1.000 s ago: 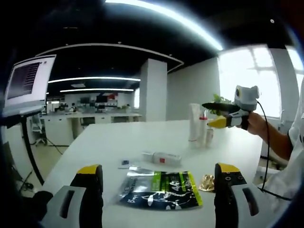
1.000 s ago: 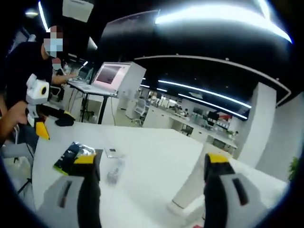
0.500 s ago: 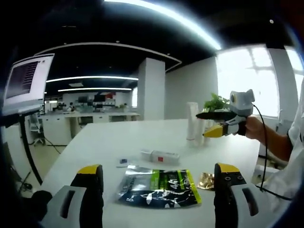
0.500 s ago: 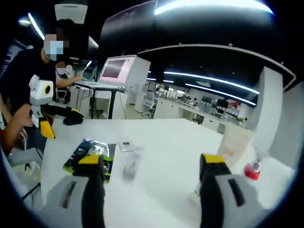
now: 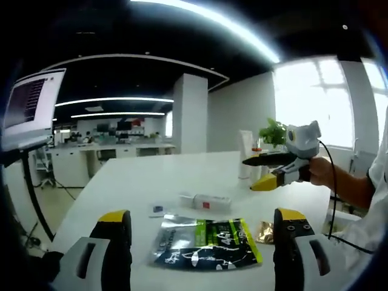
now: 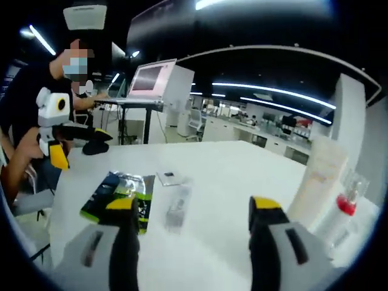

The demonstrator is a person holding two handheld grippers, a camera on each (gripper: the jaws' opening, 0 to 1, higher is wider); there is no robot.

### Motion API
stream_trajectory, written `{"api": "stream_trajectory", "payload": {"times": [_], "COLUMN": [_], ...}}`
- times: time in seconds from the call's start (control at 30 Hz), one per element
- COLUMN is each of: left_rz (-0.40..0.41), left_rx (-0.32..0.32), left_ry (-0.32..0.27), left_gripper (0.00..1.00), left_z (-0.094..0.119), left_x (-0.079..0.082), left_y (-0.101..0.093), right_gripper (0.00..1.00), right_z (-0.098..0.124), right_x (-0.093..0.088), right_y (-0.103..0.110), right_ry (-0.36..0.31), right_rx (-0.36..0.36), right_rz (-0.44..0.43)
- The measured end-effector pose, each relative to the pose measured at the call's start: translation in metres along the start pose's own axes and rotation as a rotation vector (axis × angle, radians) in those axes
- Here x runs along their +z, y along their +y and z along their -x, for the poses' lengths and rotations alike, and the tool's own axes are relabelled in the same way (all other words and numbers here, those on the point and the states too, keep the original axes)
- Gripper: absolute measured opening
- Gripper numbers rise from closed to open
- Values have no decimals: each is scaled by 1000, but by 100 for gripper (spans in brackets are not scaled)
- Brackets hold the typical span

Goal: Arrange the skincare products in the storage area until every visible bottle or jar stands upright without overlapping.

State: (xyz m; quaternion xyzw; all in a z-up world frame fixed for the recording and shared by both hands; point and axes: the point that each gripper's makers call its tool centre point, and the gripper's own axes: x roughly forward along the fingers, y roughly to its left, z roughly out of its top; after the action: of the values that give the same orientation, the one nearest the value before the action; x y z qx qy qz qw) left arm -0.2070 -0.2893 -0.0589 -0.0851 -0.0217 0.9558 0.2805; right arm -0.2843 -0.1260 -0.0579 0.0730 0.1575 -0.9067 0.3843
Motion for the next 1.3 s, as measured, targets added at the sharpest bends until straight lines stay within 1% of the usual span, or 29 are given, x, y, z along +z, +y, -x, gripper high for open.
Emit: {"api": "stream_trajectory", "payload": {"times": [0.1, 0.27, 0.37, 0.43, 0.5, 0.53, 0.67, 0.83, 0.9, 1.0, 1.03, 1.1, 1.2, 1.23, 1.3], "left_rz": [3, -6, 6, 7, 1, -1, -2, -7, -3, 0, 0, 4, 5, 4, 7], "left_rx": [-22, -61, -63, -70, -81, -80, -84, -95, -100, -102, -102, -102, -98, -95, -89], "left_ry": [-5, 13, 6, -2, 10, 14, 15, 22, 17, 21, 24, 26, 28, 25, 23], "left_gripper": [99, 99, 99, 99, 99, 99, 99, 99, 99, 99, 99, 99, 99, 99, 99], "left_z": [-5, -15, -17, -18, -20, -21, -24, -28, -29, -31, -31, -30, -28, -27, -25], "left_x": [2, 0, 3, 6, 4, 4, 4, 4, 5, 3, 2, 1, 1, 2, 3], "left_y": [0, -1, 2, 3, 5, 7, 11, 13, 15, 17, 18, 18, 20, 21, 24], "right_gripper": [70, 66, 63, 62, 60, 60, 57, 55, 54, 53, 52, 52, 50, 49, 49], "right_z": [-5, -14, -21, -22, -27, -29, -38, -52, -58, -64, -70, -75, -76, -80, -80], "right_x": [-5, -10, -14, -16, -20, -22, -23, -33, -37, -40, -43, -47, -51, -55, -54], "right_y": [4, 13, 10, 15, 13, 14, 16, 25, 27, 27, 23, 22, 28, 25, 26], "right_ry": [13, 37, 56, 72, 95, 109, 123, 169, 181, 190, 193, 206, 221, 226, 231], "right_rx": [-2, -1, 4, 5, 5, 12, 24, 38, 45, 48, 49, 54, 67, 70, 72], "right_rz": [-24, -56, -67, -70, -73, -71, -63, -61, -58, -64, -69, -77, -81, -81, -91]}}
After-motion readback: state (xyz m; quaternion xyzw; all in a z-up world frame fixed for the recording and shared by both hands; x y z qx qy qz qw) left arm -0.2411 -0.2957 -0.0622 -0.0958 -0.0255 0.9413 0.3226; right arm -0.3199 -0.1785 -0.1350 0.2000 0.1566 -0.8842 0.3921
